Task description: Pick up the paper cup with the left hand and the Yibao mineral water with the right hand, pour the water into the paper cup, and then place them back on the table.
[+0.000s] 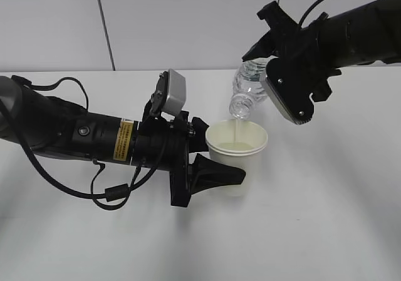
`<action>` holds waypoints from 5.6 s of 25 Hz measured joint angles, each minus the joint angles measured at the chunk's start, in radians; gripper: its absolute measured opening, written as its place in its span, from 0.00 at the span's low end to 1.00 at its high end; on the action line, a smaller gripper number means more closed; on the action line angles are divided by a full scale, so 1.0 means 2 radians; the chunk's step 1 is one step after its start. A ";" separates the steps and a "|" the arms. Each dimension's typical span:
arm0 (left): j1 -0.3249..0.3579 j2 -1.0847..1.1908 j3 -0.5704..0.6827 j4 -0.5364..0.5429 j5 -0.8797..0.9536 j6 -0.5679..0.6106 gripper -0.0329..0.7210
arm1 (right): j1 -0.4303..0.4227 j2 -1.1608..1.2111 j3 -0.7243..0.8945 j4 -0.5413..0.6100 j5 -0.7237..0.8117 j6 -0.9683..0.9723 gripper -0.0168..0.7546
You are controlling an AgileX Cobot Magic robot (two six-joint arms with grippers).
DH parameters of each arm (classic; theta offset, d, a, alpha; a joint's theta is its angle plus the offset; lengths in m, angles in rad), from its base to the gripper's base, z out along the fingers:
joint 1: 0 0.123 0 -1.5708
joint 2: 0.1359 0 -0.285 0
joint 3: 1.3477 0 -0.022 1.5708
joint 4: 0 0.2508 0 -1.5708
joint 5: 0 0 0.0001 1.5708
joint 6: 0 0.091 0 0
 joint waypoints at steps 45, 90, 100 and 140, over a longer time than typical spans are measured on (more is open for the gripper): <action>0.059 0.000 0.000 -0.076 0.058 0.050 0.59 | 0.000 0.000 0.000 0.363 -0.016 0.268 0.52; 0.070 0.061 0.000 -0.243 0.067 0.189 0.59 | -0.061 0.000 0.000 0.363 0.025 0.578 0.52; 0.070 0.084 0.000 -0.264 0.059 0.213 0.59 | -0.061 0.000 0.000 0.363 0.025 0.578 0.52; 0.126 0.001 0.075 -0.188 0.049 0.186 0.78 | -0.061 0.000 0.000 0.363 0.023 0.571 0.52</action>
